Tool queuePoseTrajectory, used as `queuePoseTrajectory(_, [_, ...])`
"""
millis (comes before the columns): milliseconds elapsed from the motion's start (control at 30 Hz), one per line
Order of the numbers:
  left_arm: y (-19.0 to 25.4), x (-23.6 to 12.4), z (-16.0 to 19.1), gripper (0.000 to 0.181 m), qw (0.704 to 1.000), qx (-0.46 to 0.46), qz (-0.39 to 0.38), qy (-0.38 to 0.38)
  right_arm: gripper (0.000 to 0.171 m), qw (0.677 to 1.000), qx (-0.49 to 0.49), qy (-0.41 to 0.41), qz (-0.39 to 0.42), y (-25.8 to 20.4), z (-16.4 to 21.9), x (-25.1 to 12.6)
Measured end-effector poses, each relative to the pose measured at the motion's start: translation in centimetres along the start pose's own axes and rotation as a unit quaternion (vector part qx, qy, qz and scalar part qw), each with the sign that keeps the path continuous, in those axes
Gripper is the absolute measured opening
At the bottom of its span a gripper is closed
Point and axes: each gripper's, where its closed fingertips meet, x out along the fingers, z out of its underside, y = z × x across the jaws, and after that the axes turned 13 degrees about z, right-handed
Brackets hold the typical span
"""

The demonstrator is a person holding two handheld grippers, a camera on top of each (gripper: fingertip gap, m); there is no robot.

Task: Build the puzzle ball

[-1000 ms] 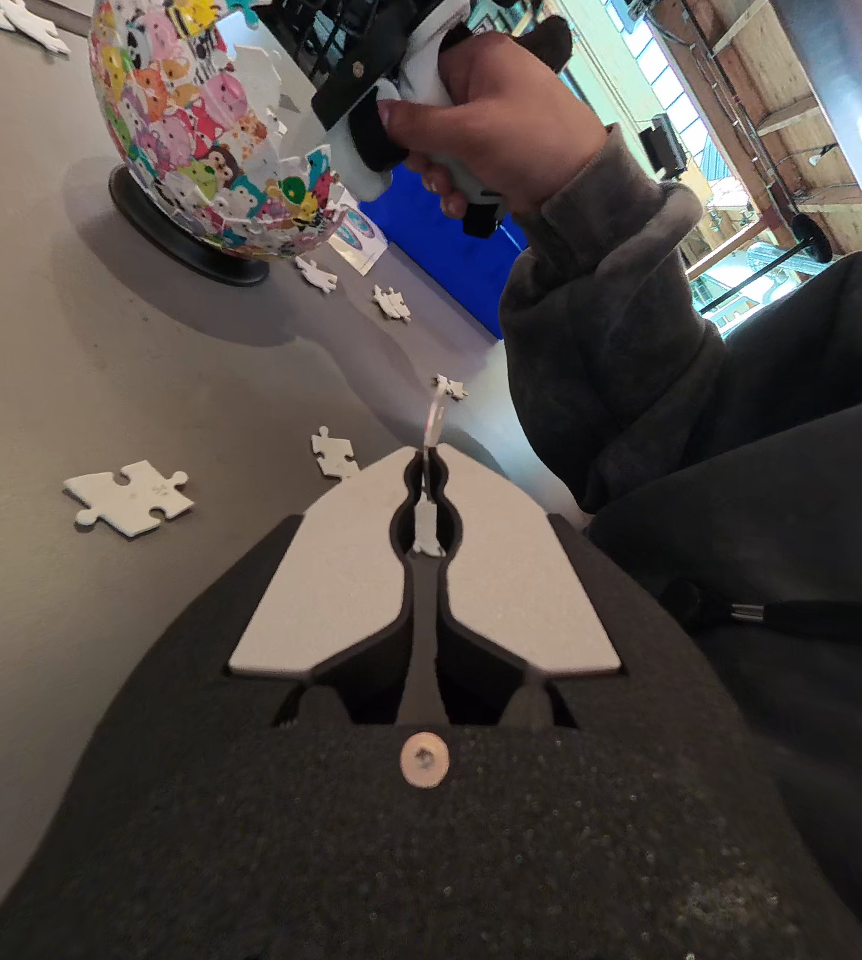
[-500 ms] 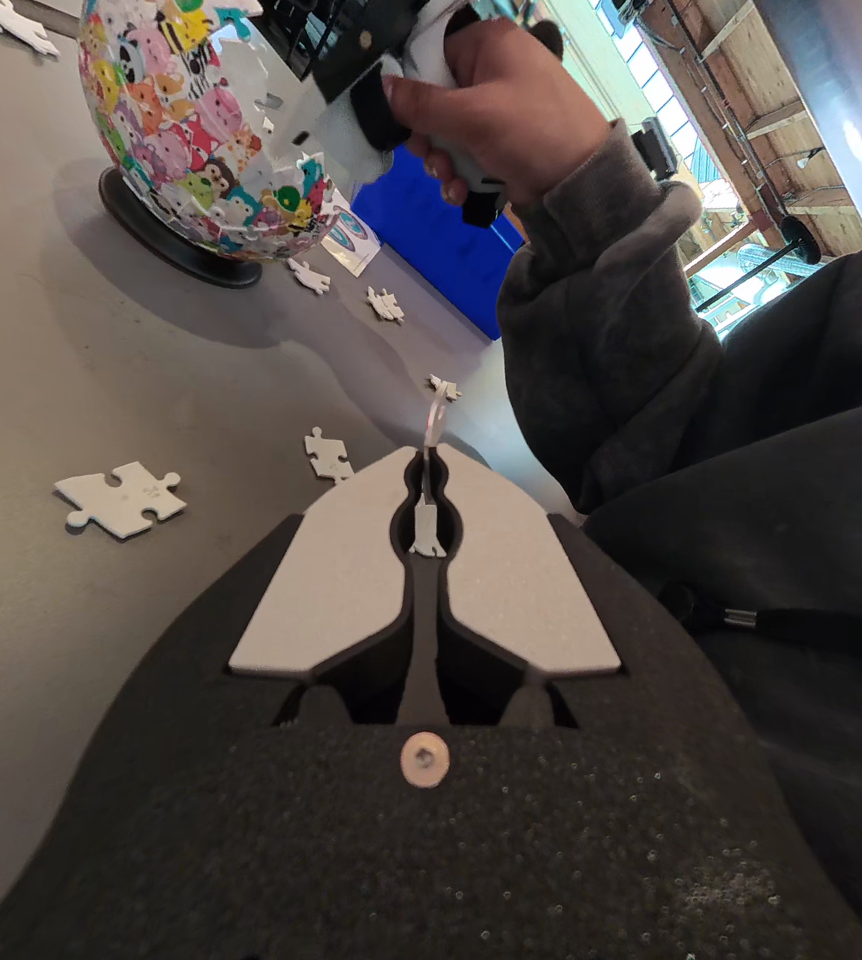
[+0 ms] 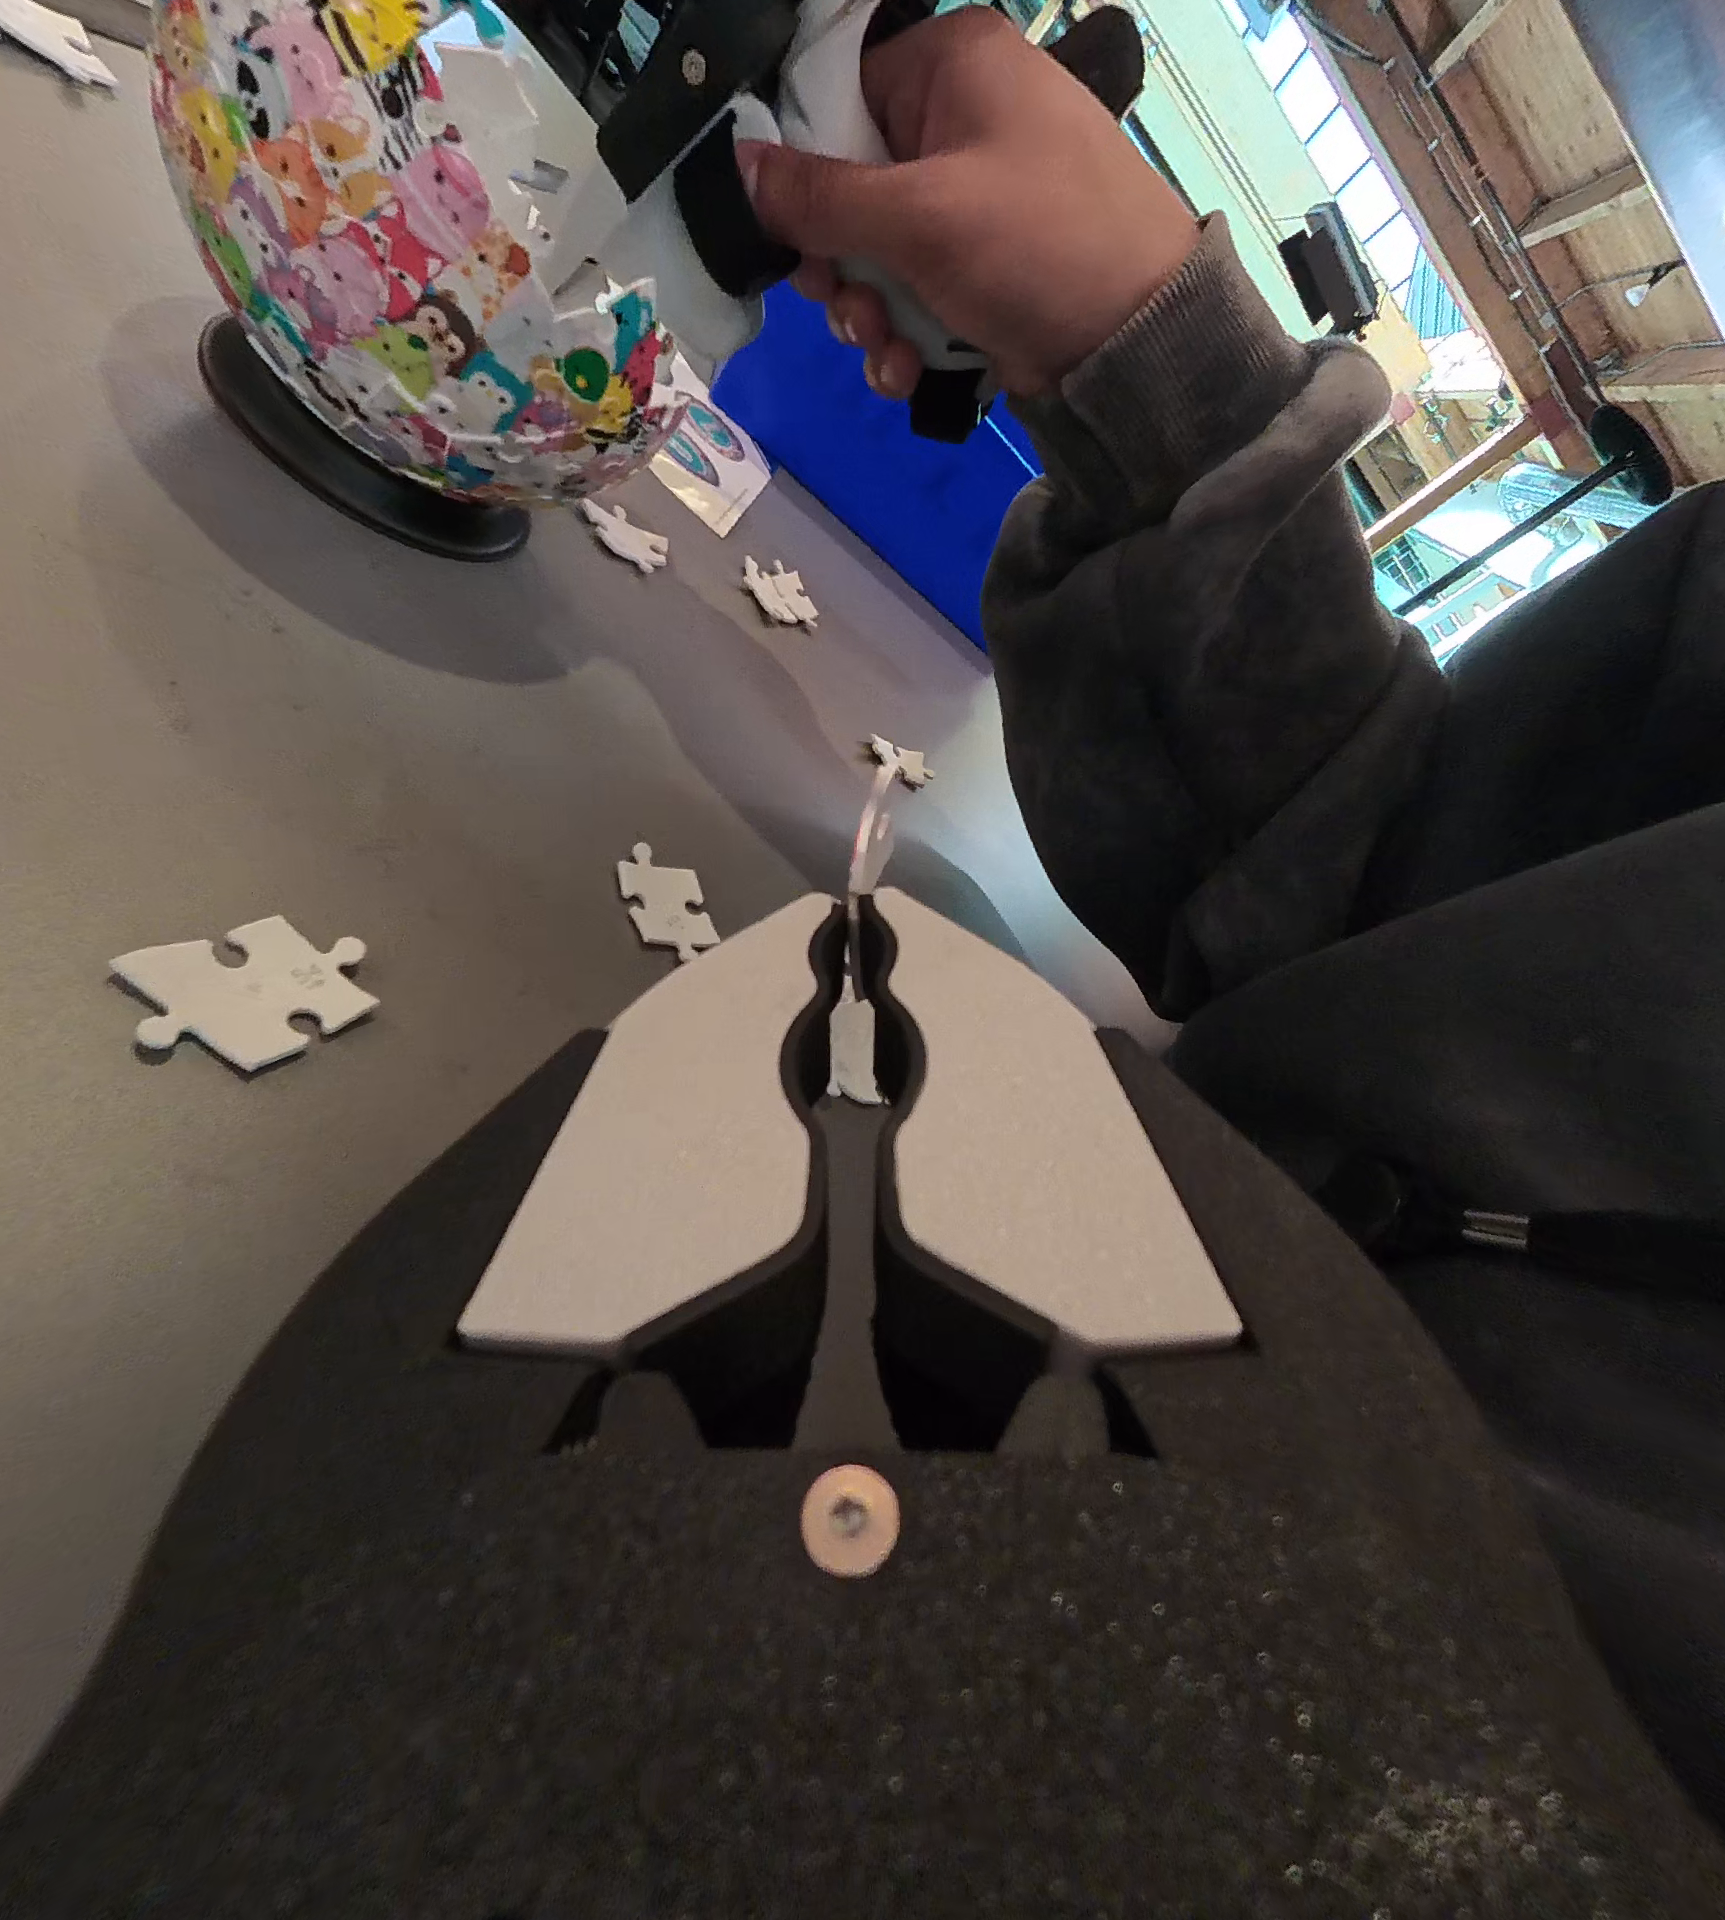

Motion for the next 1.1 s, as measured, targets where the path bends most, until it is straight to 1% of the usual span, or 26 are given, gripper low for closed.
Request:
queuePoseTrajectory(367, [0.1, 0.0, 0.1, 0.001, 1.000, 0.003, 0.001, -0.003, 0.004, 1.000, 0.006, -0.009, -0.012, -0.2, 0.0, 0.0])
queuePoseTrajectory(500, [0.1, 0.1, 0.2, 0.002, 1.000, 0.003, 0.000, -0.005, 0.005, 1.000, -0.021, -0.002, 0.002, -0.1, -0.1, 0.0])
queuePoseTrajectory(533, [0.1, 0.1, 0.1, 0.002, 1.000, 0.004, -0.001, -0.004, 0.009, 1.000, -0.029, 0.009, 0.006, -0.1, -0.3, -0.3])
queuePoseTrajectory(567, [0.0, 0.0, 0.0, 0.002, 1.000, 0.006, -0.004, -0.003, 0.016, 0.999, -0.028, 0.026, 0.000, -0.3, -0.6, -0.9])
queuePoseTrajectory(600, [-0.1, -0.2, 0.0, 0.002, 1.000, 0.007, -0.009, -0.001, 0.026, 0.999, -0.024, 0.038, -0.014, -0.5, -0.6, -1.6])
queuePoseTrajectory(633, [-0.4, -0.5, -0.1, 0.002, 1.000, 0.005, -0.016, 0.001, 0.030, 0.998, -0.021, 0.051, -0.031, -0.6, -0.6, -2.4])
queuePoseTrajectory(733, [-2.0, -1.9, -0.2, 0.002, 0.998, -0.019, -0.051, 0.012, 0.028, 0.987, -0.034, 0.143, -0.071, -0.3, -1.2, -5.2])
queuePoseTrajectory(800, [-2.9, -2.6, 0.0, 0.002, 0.997, -0.041, -0.062, 0.012, 0.027, 0.967, -0.085, 0.227, -0.073, 0.1, -1.2, -6.6])
queuePoseTrajectory(867, [-3.8, -2.9, 0.9, 0.002, 0.995, -0.065, -0.080, -0.008, 0.029, 0.952, -0.108, 0.285, -0.032, 1.2, -0.5, -7.0])
queuePoseTrajectory(967, [-4.4, -2.5, 2.2, 0.002, 0.990, -0.087, -0.097, -0.046, 0.048, 0.936, -0.113, 0.332, 0.034, 2.8, 1.0, -6.6])
queuePoseTrajectory(1000, [-4.5, -2.2, 2.7, 0.002, 0.989, -0.091, -0.103, -0.062, 0.050, 0.930, -0.114, 0.346, 0.050, 3.1, 1.5, -6.3])
queuePoseTrajectory(1100, [-5.1, -1.5, 4.3, 0.002, 0.981, -0.097, -0.127, -0.113, 0.050, 0.919, -0.142, 0.363, 0.057, 3.1, 3.4, -5.0])
